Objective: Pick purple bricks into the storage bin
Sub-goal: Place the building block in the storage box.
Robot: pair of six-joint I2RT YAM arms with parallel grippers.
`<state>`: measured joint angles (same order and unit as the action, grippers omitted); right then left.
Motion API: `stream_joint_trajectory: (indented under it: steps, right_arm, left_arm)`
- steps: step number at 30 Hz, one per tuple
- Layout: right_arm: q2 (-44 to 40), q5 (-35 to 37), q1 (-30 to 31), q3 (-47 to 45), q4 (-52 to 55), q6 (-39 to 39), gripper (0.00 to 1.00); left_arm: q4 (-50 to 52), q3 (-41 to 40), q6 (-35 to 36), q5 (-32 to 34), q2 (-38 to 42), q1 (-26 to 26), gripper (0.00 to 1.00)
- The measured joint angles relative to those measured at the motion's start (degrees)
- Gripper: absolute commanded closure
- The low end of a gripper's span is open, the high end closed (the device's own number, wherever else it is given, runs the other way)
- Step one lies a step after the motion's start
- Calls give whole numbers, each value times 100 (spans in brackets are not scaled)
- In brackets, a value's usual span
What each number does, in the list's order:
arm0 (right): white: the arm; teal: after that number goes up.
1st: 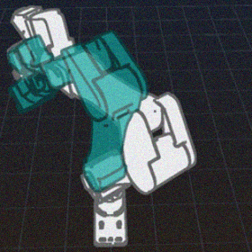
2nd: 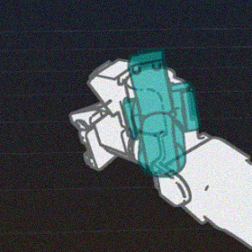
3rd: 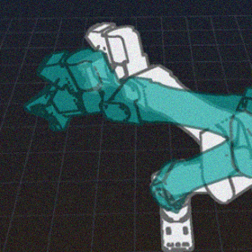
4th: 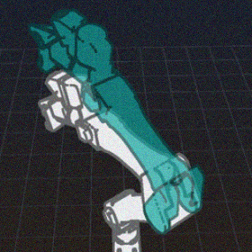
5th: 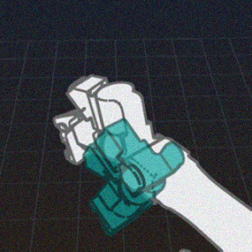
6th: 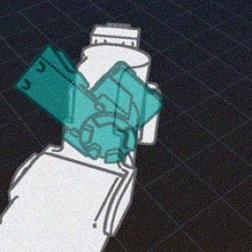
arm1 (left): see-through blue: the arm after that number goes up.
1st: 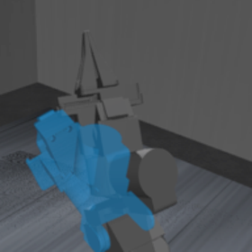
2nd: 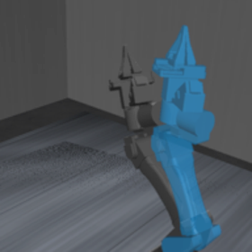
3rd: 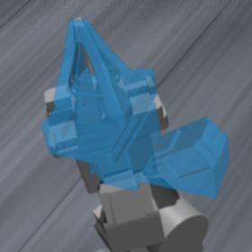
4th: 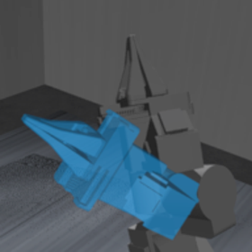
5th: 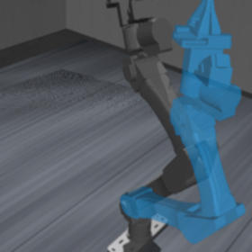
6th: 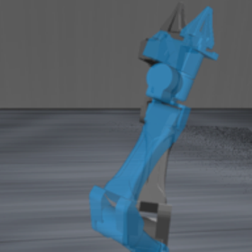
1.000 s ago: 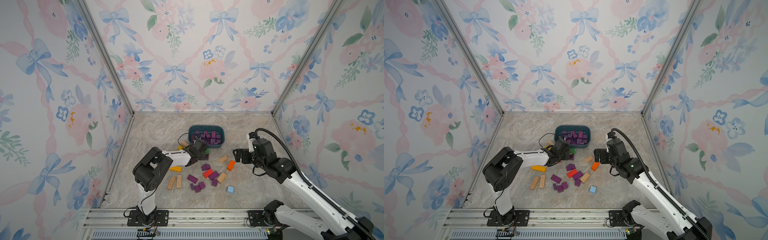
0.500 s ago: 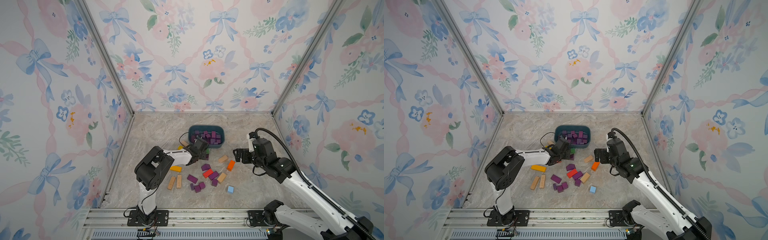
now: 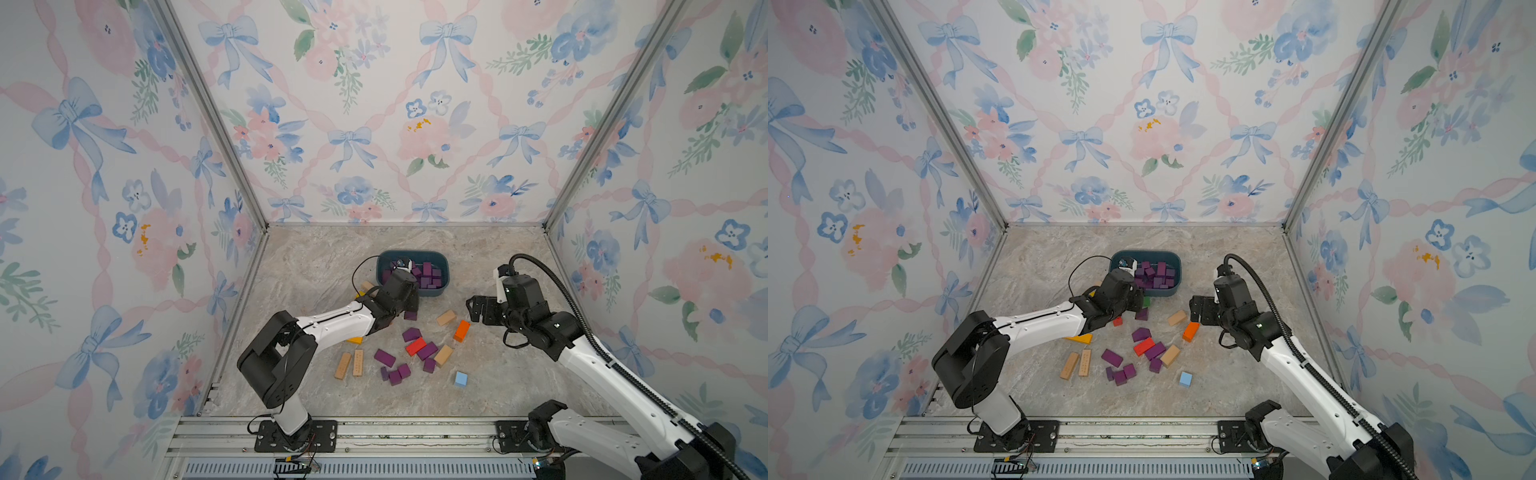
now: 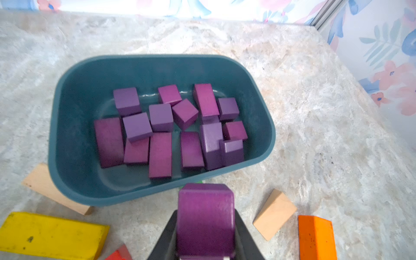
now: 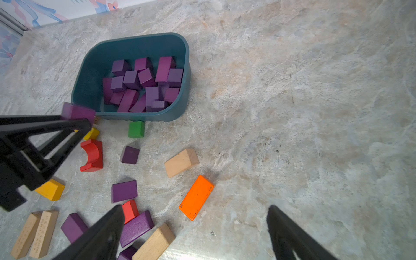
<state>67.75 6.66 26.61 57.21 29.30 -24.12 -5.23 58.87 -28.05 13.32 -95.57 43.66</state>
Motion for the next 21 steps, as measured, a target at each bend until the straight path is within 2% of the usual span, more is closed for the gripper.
stream_joint_trajectory:
  steps: [5,10,17,18,20,21]
  right_arm:
    - [52,-11,-2,-168,-57,-61,3]
    - [35,-131,-83,-446,-133,-127,3]
    - [-122,-544,-186,-702,-210,-168,3]
    - [-133,-595,-190,-713,-208,-184,3]
    - [-133,-671,-192,-713,-214,-190,3]
    - [-133,-713,-192,-713,-212,-205,3]
  left_arm:
    - [-42,420,116,-26,-164,-203,66]
    - [-153,1001,133,-149,-658,-619,66]
    - [-129,1143,131,-271,-1163,-1001,65]
    - [-125,1145,146,-271,-1196,-1027,57]
    - [-98,1152,199,-273,-1231,-1058,30]
    - [-90,1165,223,-282,-1241,-1073,8]
